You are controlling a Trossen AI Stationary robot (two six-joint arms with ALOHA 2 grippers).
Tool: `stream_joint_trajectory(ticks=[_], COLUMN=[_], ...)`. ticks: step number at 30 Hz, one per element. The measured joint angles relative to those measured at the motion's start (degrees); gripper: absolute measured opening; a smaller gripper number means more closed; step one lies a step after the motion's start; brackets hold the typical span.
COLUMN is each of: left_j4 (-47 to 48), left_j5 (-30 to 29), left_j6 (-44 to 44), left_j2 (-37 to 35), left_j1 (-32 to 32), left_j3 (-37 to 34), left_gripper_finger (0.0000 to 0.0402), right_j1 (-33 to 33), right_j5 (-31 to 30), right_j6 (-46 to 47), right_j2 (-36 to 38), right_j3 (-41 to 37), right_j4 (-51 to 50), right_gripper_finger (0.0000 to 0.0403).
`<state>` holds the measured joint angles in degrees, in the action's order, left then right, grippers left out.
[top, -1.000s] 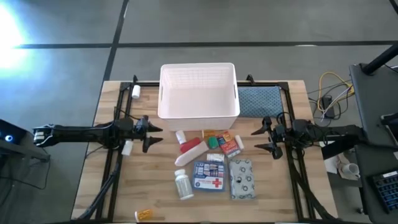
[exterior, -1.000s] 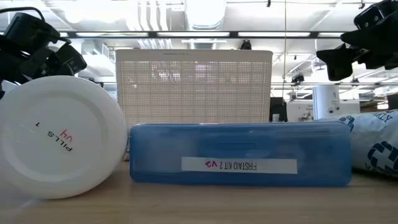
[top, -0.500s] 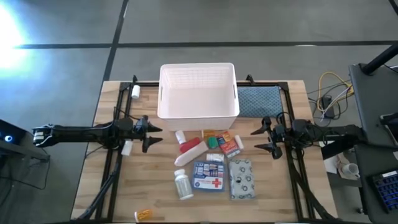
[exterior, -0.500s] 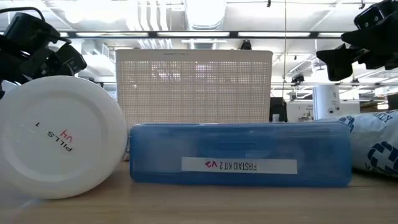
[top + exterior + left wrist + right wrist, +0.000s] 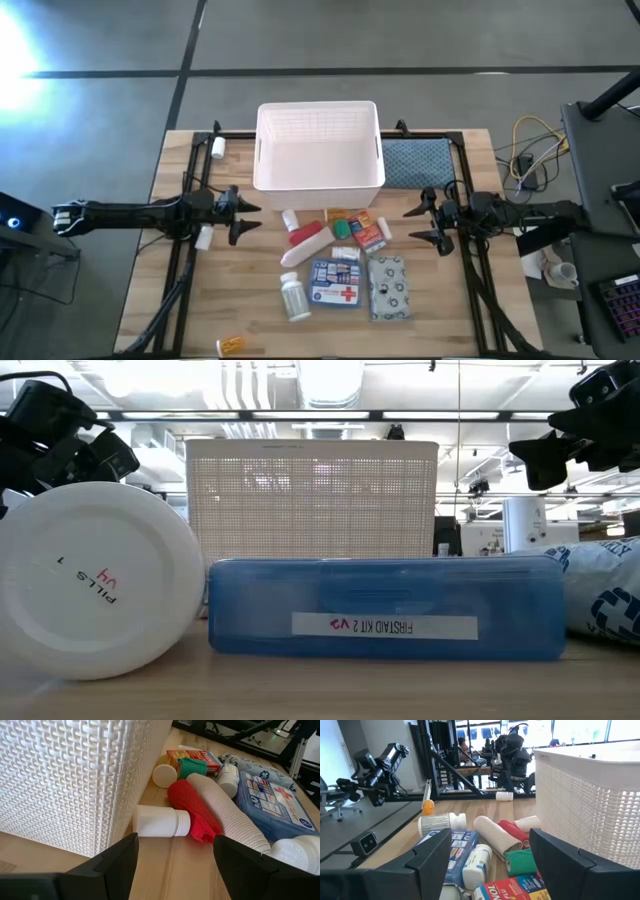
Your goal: Pick & place medical supplies in basket/bin
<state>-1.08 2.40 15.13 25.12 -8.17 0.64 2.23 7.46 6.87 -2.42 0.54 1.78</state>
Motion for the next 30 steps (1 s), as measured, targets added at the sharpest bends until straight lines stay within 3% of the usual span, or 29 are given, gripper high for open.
stream_joint_trajectory(ticks=[11, 16, 23, 30], left_j4=[0.0, 0.0, 0.0, 0.0], left_j5=[0.0, 0.0, 0.0, 0.0], left_j6=[0.0, 0.0, 0.0, 0.0], left_j2=[0.0, 0.0, 0.0, 0.0], left_j1=[0.0, 0.0, 0.0, 0.0], left_j3=[0.0, 0.0, 0.0, 0.0], left_gripper_finger=[0.0237, 0.0237, 0.0237, 0.0237], right_j1=[0.0, 0.0, 0.0, 0.0], right_j5=[0.0, 0.0, -0.1, 0.0], right_j6=[-0.1, -5.3, 5.0, 6.4], right_j2=[0.0, 0.0, 0.0, 0.0], right_j3=[0.0, 0.0, 0.0, 0.0], right_j4=[0.0, 0.1, 0.1, 0.2], right_gripper_finger=[0.0263, 0.0267, 0.026, 0.0256])
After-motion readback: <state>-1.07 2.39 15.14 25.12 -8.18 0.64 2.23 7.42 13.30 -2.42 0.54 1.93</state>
